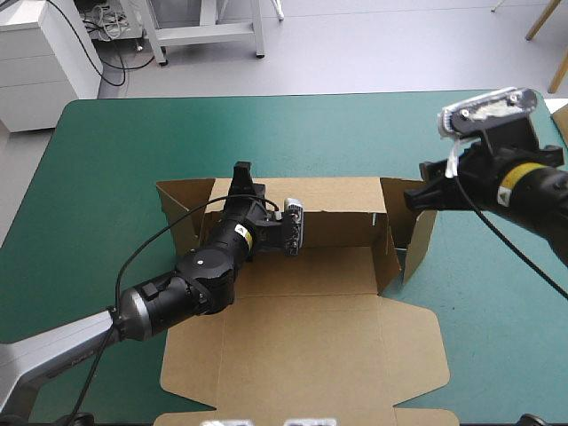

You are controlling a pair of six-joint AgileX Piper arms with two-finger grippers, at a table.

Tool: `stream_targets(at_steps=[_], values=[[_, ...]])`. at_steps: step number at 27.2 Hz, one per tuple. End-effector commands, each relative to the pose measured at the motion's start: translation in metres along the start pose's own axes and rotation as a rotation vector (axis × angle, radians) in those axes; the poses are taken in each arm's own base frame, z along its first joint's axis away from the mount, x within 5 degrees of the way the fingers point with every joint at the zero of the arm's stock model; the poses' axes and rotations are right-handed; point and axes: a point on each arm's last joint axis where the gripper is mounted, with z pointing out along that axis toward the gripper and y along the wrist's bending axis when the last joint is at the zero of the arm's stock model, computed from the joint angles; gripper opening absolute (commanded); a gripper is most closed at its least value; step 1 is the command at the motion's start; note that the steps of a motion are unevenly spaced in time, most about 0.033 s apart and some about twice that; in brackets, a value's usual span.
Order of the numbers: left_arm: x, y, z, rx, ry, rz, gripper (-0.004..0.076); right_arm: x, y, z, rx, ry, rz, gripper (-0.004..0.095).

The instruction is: Fold the box

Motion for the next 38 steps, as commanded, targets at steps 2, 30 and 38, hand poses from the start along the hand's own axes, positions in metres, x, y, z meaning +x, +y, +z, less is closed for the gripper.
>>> stream_targets(at_steps=[2, 30, 38], values=[[0.001, 0.01, -0.008, -0.031, -0.005, -0.029, -0.0008, -0.036, -0.001, 0.007, 0.034, -0.088, -0.007, 0.0551], [-0.002, 0.01, -0.008, -0.027, -0.04, -0.038, -0.0008, -0.032, -0.05, 0.225, -0.091, 0.294, 0.045, 0.0551], [-0.003, 0.01, -0.008, -0.027, -0.043, -0.038, -0.0008, -0.02, -0.048, 0.228, -0.099, 0.341, 0.024, 0.0551]])
